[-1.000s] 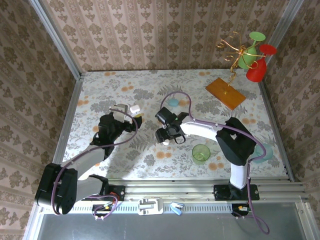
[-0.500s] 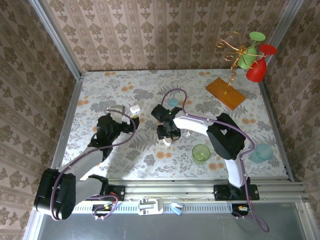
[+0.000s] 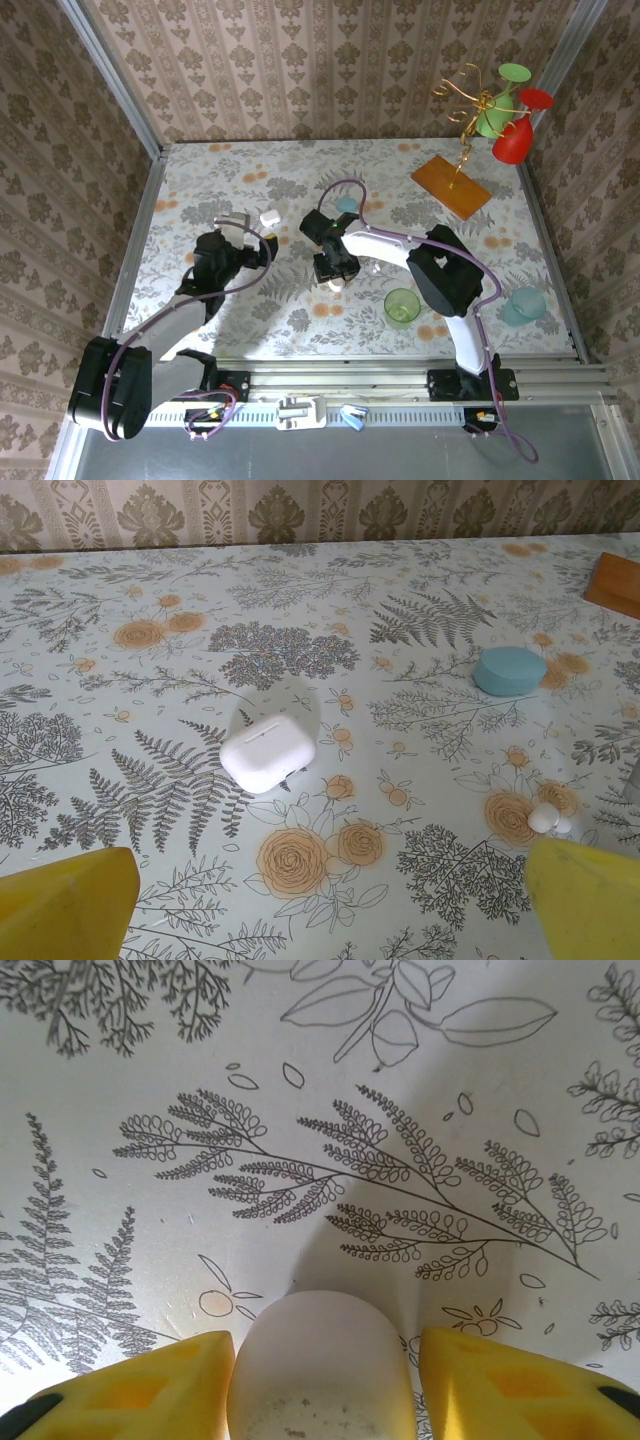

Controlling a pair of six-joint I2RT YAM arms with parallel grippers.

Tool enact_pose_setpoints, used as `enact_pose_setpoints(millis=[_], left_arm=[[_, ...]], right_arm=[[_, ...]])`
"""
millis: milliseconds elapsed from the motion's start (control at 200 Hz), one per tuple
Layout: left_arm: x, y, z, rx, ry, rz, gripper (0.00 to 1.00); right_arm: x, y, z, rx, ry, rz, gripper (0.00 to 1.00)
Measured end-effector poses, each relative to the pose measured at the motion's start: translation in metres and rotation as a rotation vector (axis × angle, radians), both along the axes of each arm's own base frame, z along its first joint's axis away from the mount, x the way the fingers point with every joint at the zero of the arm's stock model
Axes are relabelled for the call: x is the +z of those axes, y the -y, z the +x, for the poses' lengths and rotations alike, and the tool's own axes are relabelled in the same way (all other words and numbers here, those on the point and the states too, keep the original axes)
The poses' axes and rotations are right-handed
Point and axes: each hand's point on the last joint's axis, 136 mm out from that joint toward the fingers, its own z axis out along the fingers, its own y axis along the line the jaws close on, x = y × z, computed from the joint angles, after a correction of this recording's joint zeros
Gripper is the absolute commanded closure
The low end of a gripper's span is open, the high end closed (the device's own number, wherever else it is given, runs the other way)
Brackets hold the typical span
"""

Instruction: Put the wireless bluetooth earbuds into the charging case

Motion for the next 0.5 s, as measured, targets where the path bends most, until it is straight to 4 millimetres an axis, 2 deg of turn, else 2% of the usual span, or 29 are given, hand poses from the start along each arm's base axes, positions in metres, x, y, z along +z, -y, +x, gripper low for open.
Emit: enact_pose_setpoints(millis=[155, 335, 415, 500], left_arm=[[-0.001, 0.000, 0.000, 0.000, -0.002, 0.001, 0.00], [0.000, 0.001, -0.001, -0.007, 0.005, -0.004, 0.00], [0.004, 0.007, -0.002, -0.025, 0.032, -0.013, 0.00], [0.009, 0.023, -0.009, -0.076, 0.075, -0.013, 0.00]], right_arm=[[-0.002, 0.000, 0.000, 0.022, -0.013, -0.002, 0.63], [0.001, 0.002, 0.003, 0.008, 0.013, 0.037, 0.67], [0.011, 0.008, 0.005, -0.020, 0.063, 0.089, 0.67], [0.035, 0.015, 0.014, -0.074, 0.155, 0.174, 0.67]])
